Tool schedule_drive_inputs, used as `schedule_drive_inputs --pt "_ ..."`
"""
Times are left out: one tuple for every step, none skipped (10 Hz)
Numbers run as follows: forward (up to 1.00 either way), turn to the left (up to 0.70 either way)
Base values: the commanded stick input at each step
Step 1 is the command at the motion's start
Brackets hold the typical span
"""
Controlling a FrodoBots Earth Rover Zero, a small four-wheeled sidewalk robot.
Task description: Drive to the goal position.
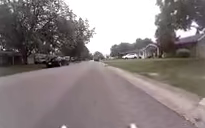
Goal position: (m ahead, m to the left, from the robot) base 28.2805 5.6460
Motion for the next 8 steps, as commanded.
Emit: schedule_drive_inputs --pt "1.00 0.00" --pt "1.00 0.00" --pt "1.00 0.00" --pt "1.00 0.00" --pt "1.00 0.00" --pt "1.00 0.00" --pt "1.00 0.00" --pt "1.00 0.00"
